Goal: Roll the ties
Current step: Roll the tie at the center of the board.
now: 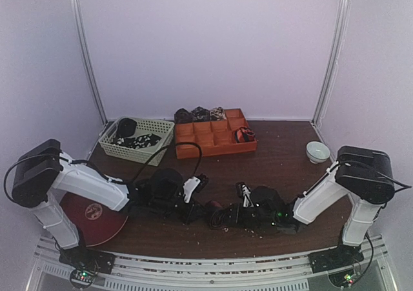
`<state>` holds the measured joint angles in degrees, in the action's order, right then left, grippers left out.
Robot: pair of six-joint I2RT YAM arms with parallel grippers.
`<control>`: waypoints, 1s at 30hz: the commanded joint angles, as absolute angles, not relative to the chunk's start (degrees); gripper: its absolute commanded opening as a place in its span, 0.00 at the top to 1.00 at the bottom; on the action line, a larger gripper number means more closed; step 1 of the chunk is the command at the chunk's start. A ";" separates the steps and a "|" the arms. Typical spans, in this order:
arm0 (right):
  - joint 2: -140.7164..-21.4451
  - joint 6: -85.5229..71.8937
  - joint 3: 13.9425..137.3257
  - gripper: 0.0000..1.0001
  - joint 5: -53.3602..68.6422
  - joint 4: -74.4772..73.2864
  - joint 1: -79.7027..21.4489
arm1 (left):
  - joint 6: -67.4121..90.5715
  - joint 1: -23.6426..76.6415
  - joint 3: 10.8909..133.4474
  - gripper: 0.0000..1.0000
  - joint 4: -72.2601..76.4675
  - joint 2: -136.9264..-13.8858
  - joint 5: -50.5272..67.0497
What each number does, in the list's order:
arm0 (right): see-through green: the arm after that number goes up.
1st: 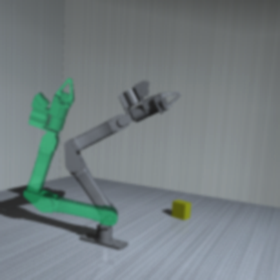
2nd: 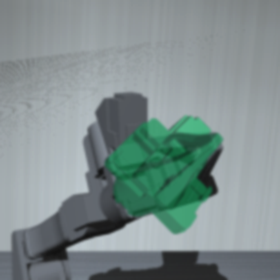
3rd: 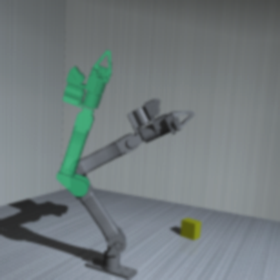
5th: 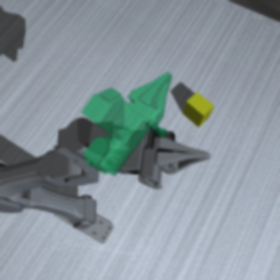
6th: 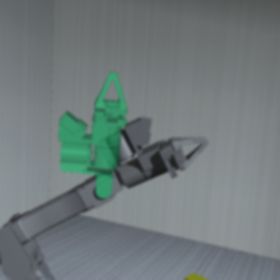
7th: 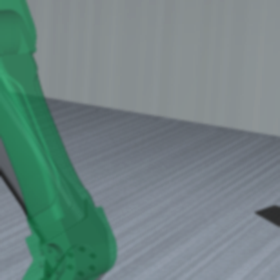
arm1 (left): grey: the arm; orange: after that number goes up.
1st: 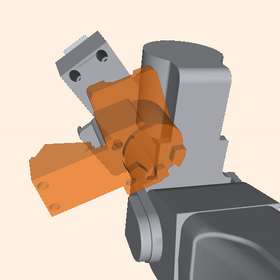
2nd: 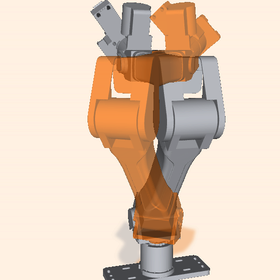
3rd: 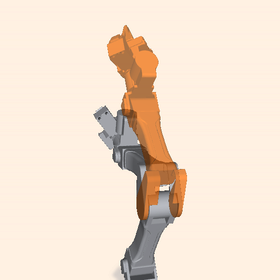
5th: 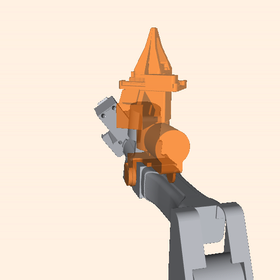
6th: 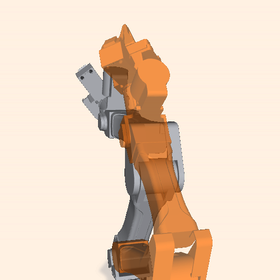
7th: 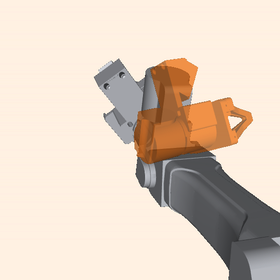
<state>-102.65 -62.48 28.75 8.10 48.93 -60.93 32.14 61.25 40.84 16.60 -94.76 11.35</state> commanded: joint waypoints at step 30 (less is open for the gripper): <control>-89.41 -54.72 25.90 0.79 -8.36 26.23 -61.00 | 29.34 62.14 48.32 0.80 16.37 -100.44 17.57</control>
<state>-91.50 -55.37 27.42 -3.60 30.22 -60.99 30.85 61.73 46.02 16.29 -99.13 16.71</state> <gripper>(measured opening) 0.211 0.202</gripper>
